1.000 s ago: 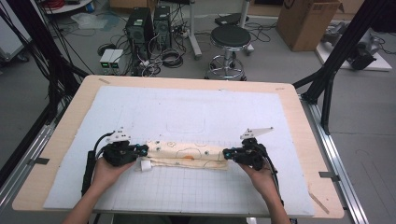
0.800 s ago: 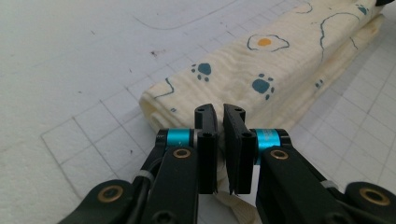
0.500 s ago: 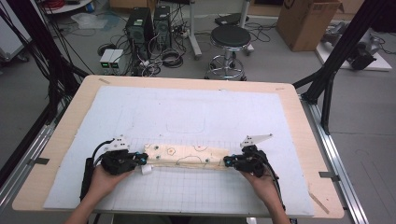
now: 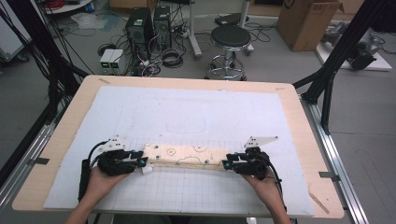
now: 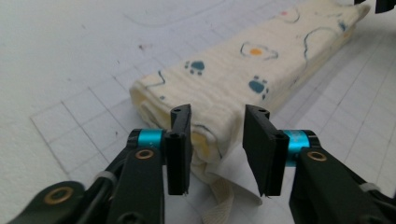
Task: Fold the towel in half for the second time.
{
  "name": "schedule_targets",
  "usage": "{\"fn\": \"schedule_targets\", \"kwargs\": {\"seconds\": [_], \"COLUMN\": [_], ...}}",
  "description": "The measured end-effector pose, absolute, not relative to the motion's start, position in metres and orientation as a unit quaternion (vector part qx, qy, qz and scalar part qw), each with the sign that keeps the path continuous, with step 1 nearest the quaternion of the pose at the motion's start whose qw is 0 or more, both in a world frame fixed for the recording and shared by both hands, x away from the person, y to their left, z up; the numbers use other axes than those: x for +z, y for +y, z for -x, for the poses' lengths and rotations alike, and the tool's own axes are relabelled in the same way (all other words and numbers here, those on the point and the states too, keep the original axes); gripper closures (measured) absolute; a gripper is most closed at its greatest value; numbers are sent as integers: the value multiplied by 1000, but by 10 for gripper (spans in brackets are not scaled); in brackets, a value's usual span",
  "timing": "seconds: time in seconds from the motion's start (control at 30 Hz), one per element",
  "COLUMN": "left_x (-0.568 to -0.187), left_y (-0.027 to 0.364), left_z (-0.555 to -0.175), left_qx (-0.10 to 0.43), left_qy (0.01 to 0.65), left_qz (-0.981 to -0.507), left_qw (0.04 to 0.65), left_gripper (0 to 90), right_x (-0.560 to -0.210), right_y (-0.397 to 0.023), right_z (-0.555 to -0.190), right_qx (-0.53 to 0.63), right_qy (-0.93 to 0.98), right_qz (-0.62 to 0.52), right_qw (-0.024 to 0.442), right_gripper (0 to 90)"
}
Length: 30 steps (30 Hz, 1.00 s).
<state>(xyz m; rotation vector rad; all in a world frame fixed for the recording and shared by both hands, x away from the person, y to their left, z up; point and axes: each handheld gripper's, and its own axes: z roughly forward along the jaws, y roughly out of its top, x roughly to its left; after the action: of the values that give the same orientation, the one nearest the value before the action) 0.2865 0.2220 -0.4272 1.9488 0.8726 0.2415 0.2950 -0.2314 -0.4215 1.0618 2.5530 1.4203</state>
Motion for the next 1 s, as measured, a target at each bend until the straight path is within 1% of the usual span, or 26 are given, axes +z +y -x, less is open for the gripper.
{"fn": "schedule_targets", "kwargs": {"seconds": [0.07,0.17,0.2,0.23,0.27,0.3,0.33,0.37,0.4,0.47,0.67,0.73,0.83,1.0], "left_x": [-421,-414,-412,-412,-411,-411,-410,-410,-411,-412,-416,-421,-427,-433], "left_y": [222,215,212,208,204,199,194,187,182,172,151,147,145,148], "left_z": [-288,-291,-292,-293,-295,-296,-297,-298,-299,-301,-305,-307,-308,-308], "left_qx": [104,108,109,110,108,107,105,103,103,99,97,97,101,112], "left_qy": [359,354,351,349,345,344,340,334,333,321,304,302,300,303], "left_qz": [-789,-785,-785,-786,-788,-790,-793,-797,-799,-811,-828,-838,-852,-862], "left_qw": [488,497,498,499,498,497,495,492,490,479,462,445,416,390], "left_gripper": [572,556,559,575,608,660,728,795,832,865,871,872,872,865], "right_x": [-413,-401,-399,-396,-396,-395,-394,-395,-396,-399,-408,-411,-417,-427], "right_y": [-230,-221,-217,-211,-207,-201,-194,-187,-179,-168,-140,-135,-128,-123], "right_z": [-295,-298,-300,-301,-303,-305,-306,-308,-310,-313,-319,-320,-321,-321], "right_qx": [467,471,473,470,470,465,459,454,450,445,432,428,410,380], "right_qy": [818,820,820,823,824,828,833,836,840,843,851,853,863,877], "right_qz": [-334,-325,-321,-319,-315,-312,-310,-307,-305,-302,-299,-298,-294,-293], "right_qw": [23,25,27,25,23,19,19,19,13,8,-7,-9,-8,-6], "right_gripper": [574,562,572,606,640,689,751,781,807,838,861,863,863,863]}}
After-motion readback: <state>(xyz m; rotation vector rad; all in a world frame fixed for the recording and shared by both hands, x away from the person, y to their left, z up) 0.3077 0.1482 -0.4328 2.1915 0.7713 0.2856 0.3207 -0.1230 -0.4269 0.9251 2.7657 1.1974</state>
